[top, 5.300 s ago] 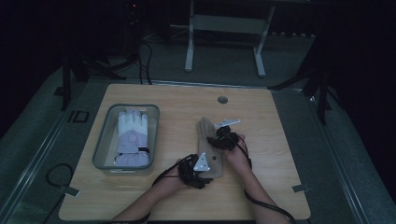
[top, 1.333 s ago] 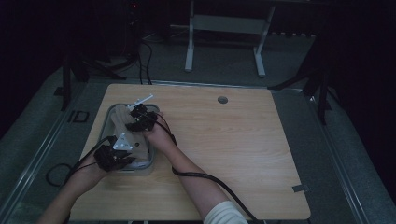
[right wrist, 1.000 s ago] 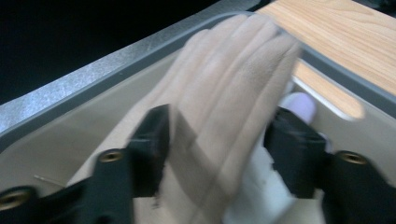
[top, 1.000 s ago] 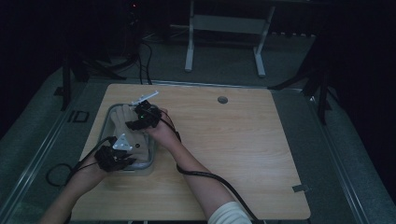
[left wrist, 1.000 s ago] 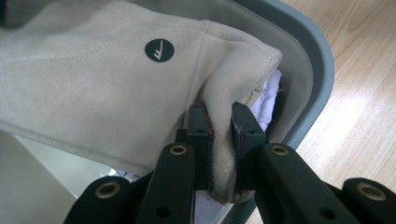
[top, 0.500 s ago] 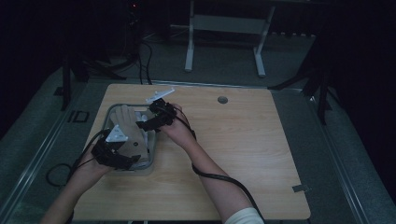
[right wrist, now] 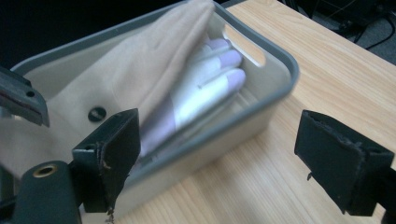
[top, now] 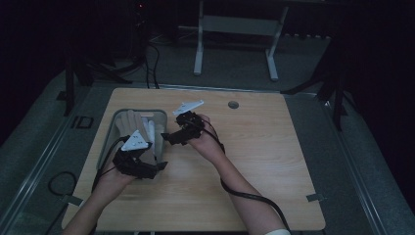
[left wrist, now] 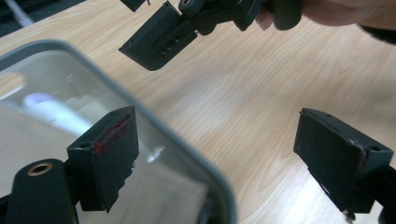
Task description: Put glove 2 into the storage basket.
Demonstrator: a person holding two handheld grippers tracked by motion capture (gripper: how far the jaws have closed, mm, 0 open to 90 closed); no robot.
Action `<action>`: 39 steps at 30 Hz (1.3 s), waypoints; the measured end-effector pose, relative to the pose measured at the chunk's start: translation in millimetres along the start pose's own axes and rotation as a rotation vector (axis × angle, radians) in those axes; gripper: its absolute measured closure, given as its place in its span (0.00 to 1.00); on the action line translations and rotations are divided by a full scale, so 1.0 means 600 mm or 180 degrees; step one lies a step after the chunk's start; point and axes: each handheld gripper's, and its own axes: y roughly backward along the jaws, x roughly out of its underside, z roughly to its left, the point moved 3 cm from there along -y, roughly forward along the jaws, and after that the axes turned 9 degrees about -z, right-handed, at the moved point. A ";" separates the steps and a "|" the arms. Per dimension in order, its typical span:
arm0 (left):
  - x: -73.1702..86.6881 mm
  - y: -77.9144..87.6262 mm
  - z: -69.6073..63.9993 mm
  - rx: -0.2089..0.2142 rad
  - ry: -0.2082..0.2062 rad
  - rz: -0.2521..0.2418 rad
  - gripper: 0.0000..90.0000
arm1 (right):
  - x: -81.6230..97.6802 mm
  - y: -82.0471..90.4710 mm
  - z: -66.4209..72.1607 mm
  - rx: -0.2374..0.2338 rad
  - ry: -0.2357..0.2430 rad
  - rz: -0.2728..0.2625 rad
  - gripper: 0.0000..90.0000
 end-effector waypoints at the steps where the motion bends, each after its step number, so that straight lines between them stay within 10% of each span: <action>1: -0.001 -0.004 -0.004 0.0032 0.0006 -0.0006 0.16 | 0.004 0.006 -0.003 0.0015 -0.0005 -0.0001 0.16; 39: 0.032 -0.157 -0.121 0.0789 -0.0084 0.0083 0.16 | 0.183 0.158 -0.063 0.0166 -0.0087 0.0123 0.16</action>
